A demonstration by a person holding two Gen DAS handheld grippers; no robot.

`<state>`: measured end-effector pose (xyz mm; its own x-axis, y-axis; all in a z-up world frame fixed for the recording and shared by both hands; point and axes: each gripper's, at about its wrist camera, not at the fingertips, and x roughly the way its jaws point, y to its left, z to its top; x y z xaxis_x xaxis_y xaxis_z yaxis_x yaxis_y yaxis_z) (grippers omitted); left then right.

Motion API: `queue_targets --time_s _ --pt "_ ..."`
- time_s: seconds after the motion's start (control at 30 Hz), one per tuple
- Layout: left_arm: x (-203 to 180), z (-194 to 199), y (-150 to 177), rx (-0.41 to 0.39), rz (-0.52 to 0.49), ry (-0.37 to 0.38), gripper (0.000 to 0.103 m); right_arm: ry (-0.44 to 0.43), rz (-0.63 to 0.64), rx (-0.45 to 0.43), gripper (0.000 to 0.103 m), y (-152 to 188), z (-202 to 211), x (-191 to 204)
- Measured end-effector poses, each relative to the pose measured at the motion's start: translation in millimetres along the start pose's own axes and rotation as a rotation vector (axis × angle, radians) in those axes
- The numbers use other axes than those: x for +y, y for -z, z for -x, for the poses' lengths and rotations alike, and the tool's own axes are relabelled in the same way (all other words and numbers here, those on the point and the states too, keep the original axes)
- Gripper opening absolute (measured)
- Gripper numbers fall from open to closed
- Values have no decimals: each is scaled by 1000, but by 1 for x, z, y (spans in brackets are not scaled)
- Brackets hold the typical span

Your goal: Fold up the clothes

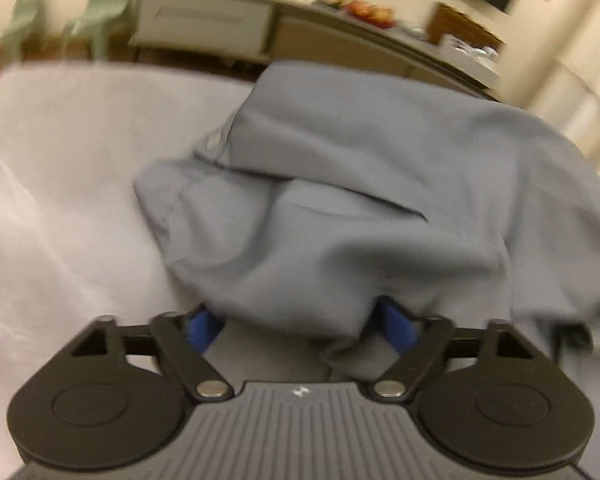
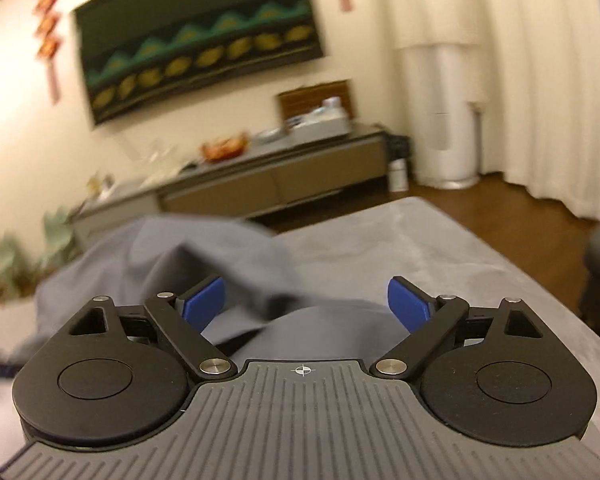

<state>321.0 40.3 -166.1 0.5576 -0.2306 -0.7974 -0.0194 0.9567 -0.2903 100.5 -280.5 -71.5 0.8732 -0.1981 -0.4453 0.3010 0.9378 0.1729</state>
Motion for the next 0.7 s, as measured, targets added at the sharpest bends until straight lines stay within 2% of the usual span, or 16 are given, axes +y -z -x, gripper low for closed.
queue_targets --time_s 0.03,0.07,0.13,0.2,0.23,0.3,0.33,0.47,0.53,0.63,0.67,0.7 --pt "0 -9 -3 9 27 27 36 -3 23 28 93 2 -7 5" --pt "-3 -3 -4 -20 27 23 6 -3 43 60 93 4 -15 8" --pt "-8 8 -6 -79 26 16 5 25 74 110 93 7 -37 5" --pt "-4 47 -1 -195 12 27 4 66 81 122 93 7 -54 -6" --pt "3 84 7 -274 9 25 4 82 70 121 93 2 -59 -12" --pt "21 154 37 -386 20 35 4 96 26 123 94 -3 -58 -28" --pt "25 181 57 -423 4 12 4 93 4 128 94 -3 -56 -34" --pt "27 182 150 -33 -108 -52 8 35 -23 168 96 5 -55 -36" --pt "31 181 181 87 -138 1 11 6 -15 188 96 12 -49 -27" --pt "30 220 196 70 -212 87 19 -39 -3 217 96 23 -41 -13" --pt "33 235 195 47 -224 123 28 -54 1 227 96 26 -39 -9" --pt "37 251 193 17 -231 155 32 -69 5 236 96 30 -36 -4"
